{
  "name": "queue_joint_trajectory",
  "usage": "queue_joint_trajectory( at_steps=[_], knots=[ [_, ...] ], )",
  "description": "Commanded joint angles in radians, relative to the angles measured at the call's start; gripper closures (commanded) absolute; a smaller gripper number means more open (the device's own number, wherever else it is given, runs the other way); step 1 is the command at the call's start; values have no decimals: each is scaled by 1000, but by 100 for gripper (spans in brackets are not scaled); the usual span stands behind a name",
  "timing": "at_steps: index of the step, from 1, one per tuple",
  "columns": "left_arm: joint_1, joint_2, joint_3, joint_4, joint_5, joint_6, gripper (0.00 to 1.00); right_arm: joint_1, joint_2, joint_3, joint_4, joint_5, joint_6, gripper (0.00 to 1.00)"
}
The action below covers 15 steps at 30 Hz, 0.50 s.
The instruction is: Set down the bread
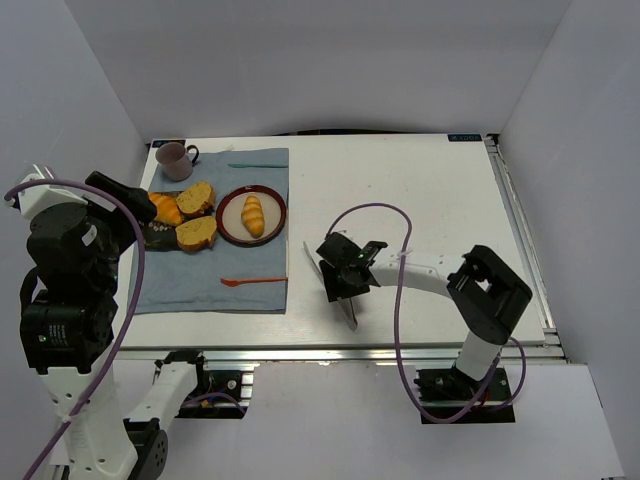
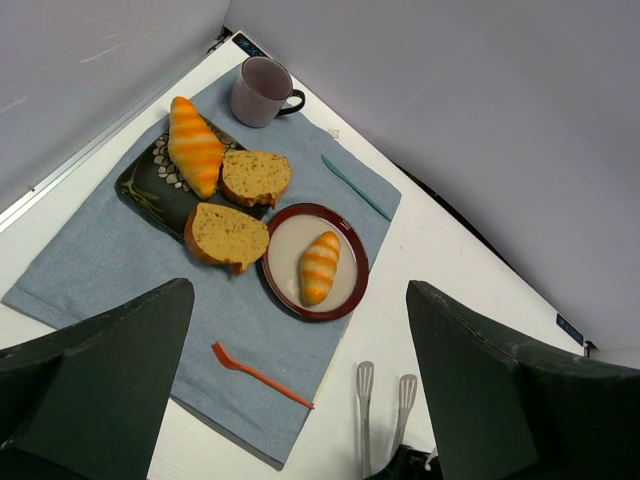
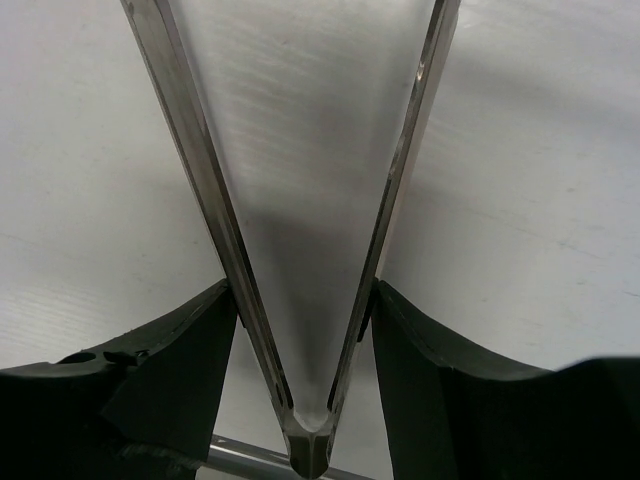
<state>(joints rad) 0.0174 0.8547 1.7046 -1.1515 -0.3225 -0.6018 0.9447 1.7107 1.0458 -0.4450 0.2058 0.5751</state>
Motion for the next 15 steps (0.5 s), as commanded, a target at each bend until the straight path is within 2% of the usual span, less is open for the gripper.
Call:
queue_joint_trajectory(
  at_steps=[1,11,15],
  knots=[
    [-2,3,18,-7,-4,13,2,26,23,54,8,-39,22,39],
    [-2,-6,20,-20,-9,11,2,43,32,74,-20,-49,31,25],
    [-2,-9,15,-24,-10,10,2,45,15,77,-40,-40,40,14]
  ],
)
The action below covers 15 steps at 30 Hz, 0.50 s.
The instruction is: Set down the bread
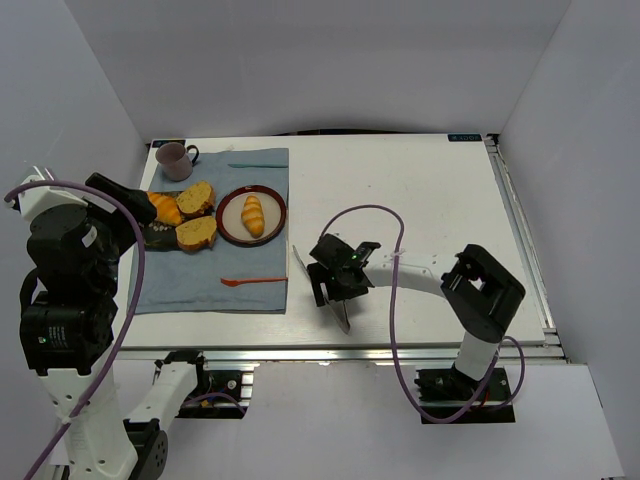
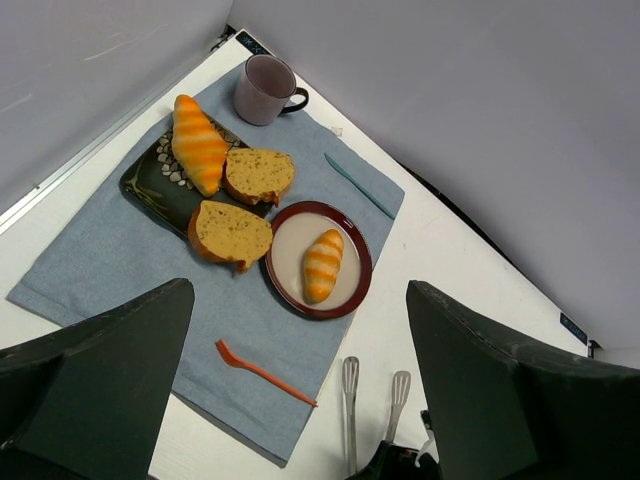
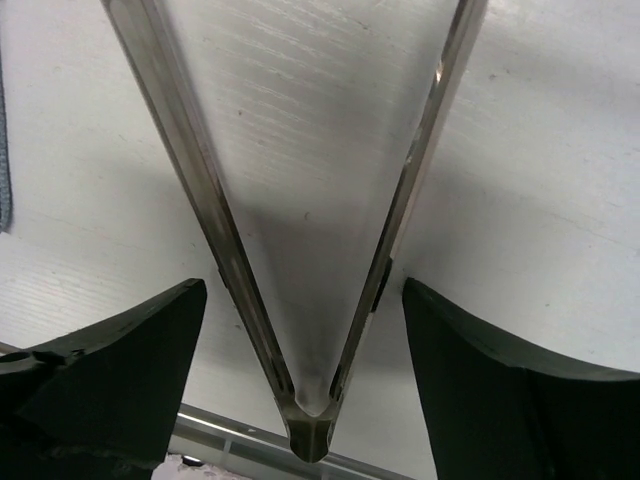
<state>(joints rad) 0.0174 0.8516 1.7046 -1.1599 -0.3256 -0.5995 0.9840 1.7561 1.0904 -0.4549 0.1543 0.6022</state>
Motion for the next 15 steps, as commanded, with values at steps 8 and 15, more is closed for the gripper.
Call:
queue_joint_trajectory(
  at_steps=[8,15],
  knots=[
    [-4,-8,15,-14,-3,4,2,16,-188,161,-185,152,-8,11],
    [-2,-5,18,0,-10,-2,2,-25,-423,284,-263,188,-1,11]
  ],
)
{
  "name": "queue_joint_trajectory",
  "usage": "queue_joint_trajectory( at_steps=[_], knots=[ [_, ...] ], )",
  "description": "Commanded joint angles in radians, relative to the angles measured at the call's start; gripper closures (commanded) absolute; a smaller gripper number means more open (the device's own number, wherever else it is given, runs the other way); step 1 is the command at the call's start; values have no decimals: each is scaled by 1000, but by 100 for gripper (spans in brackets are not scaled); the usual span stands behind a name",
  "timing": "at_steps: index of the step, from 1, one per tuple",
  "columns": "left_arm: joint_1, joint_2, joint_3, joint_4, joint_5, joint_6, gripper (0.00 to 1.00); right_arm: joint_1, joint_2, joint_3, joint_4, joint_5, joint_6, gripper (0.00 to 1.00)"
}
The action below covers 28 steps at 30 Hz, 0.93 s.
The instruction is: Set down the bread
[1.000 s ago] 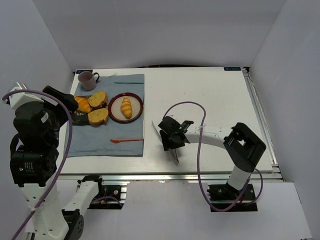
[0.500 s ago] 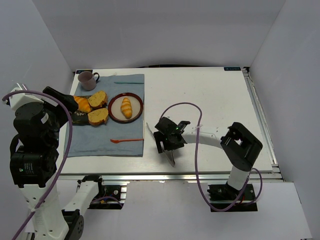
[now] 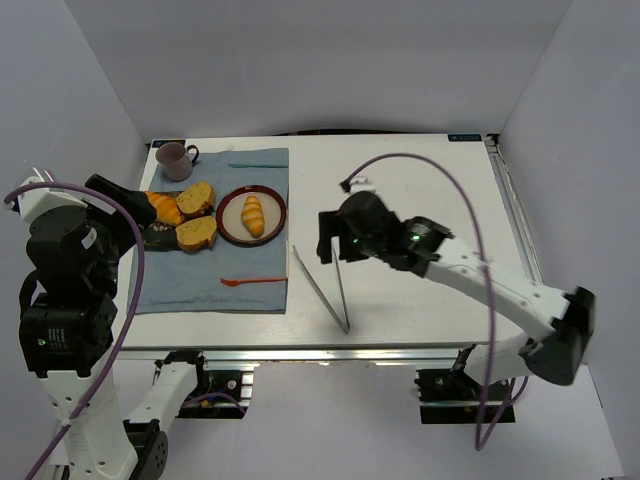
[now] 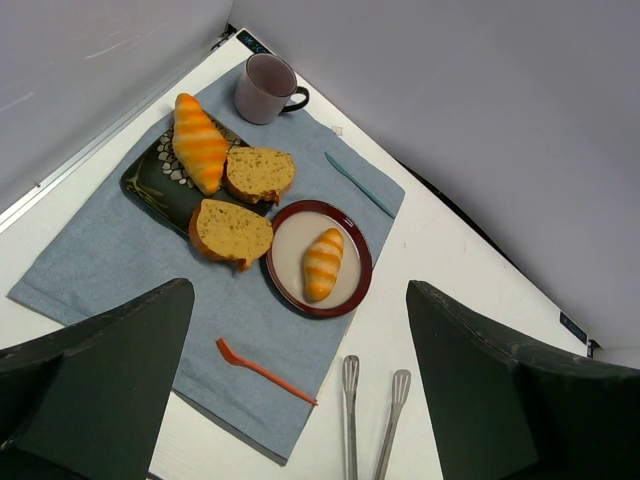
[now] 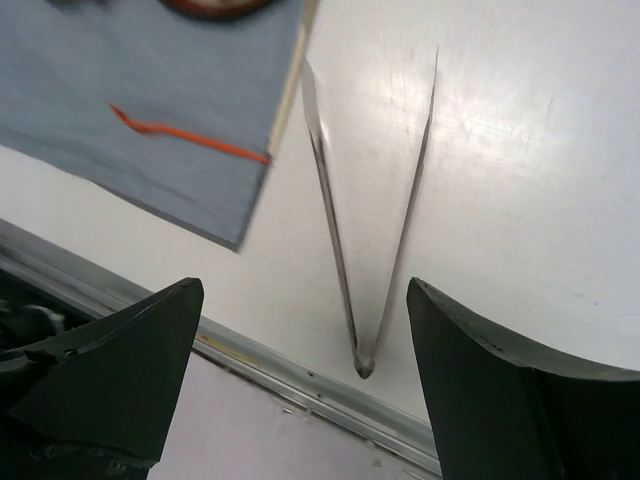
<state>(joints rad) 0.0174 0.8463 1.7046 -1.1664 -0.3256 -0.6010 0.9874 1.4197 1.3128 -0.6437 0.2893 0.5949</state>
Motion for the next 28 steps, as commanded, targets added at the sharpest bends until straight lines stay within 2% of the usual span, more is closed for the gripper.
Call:
queue_joint_trajectory(
  at_steps=[1,5,8,14,28],
  knots=[
    [-2,0,17,8,-9,0,2,-44,-106,72,-88,53,12,11],
    [-2,2,-11,22,8,-11,2,-162,-180,117,-152,16,36,11],
    [-2,2,-37,48,33,-23,2,-193,-217,158,-154,-12,34,11],
    [-2,0,-74,79,59,-46,2,-205,-255,212,-165,5,29,11],
    [-2,-6,-98,100,54,-68,2,-220,-265,192,-148,7,54,10]
  ],
)
